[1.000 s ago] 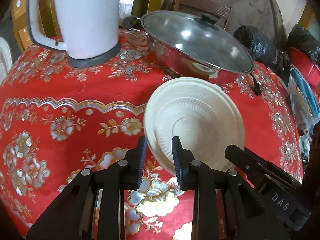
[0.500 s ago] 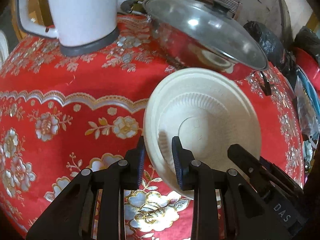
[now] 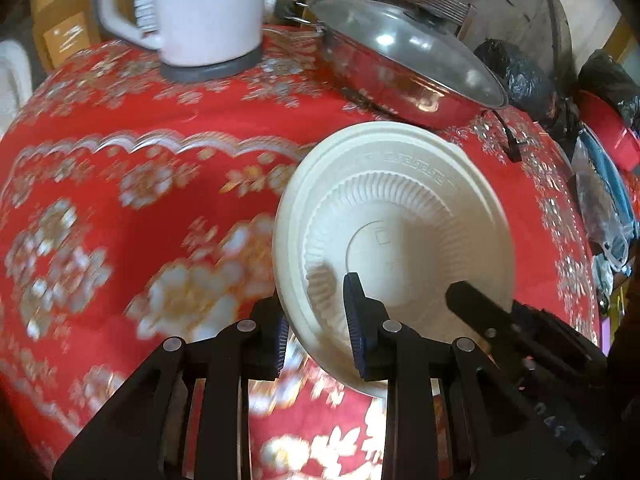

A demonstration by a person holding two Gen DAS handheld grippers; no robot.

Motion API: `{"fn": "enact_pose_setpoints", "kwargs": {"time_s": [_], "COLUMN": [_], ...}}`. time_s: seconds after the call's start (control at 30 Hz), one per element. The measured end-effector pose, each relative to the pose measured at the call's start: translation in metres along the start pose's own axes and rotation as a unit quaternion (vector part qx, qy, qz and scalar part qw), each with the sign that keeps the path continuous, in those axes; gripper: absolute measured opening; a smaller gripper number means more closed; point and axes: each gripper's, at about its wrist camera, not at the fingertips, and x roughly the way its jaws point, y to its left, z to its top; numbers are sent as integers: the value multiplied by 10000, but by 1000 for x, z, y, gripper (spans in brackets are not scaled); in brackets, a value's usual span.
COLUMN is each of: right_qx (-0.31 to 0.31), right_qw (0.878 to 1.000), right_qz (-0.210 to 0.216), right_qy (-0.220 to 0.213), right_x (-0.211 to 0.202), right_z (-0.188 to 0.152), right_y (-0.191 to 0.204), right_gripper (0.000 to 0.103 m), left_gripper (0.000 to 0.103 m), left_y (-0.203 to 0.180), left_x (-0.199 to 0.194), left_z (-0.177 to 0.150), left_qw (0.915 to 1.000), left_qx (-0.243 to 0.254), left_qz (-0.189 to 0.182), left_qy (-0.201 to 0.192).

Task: Organize plates and bowls
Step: 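Lift and carry the beige bowl with the left gripper over the stack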

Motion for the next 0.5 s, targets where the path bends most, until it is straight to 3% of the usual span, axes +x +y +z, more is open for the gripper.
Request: {"fn": "enact_pose_setpoints", "kwargs": {"time_s": [0.5], "right_qx": [-669], "right_qw": [9960], "right_qz": [378], "right_qy": [447], "right_x": [-7], "right_z": [-80], "right_y": [77], "right_gripper": [26], "left_gripper": [25], "left_y": [75], "left_x": [-62], "left_z": [-100], "left_qw": [9959], "left_qx": [-537], "left_qz": [602], "left_qy": [-408]}}
